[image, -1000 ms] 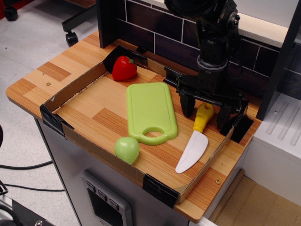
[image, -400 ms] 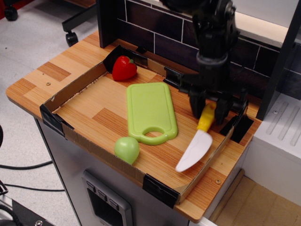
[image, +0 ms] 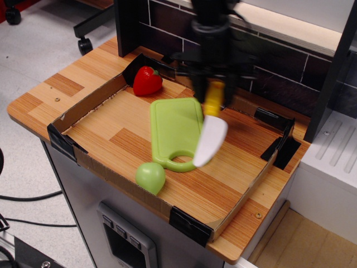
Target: Put knife on cutting board
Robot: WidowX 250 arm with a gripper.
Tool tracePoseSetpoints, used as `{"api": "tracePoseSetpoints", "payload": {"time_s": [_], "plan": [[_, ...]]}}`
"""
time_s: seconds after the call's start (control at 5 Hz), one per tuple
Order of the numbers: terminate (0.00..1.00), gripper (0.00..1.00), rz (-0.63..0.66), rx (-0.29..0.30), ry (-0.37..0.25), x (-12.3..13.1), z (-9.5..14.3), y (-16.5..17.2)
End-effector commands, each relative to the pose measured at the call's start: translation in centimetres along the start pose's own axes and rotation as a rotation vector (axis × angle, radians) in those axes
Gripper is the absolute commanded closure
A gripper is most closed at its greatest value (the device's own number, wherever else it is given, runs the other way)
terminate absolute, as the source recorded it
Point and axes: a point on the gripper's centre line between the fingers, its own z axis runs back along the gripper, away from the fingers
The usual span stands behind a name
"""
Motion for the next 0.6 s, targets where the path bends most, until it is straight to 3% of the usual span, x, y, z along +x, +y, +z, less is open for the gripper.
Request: {"api": "tracePoseSetpoints", "payload": {"time_s": [0.0,0.4], "plan": [[0.0,1.0,0.092,0.03,-0.122,2.9,1.9,3.5],[0.0,1.0,0.124,0.053,-0.104,3.3,0.8,4.9]]}}
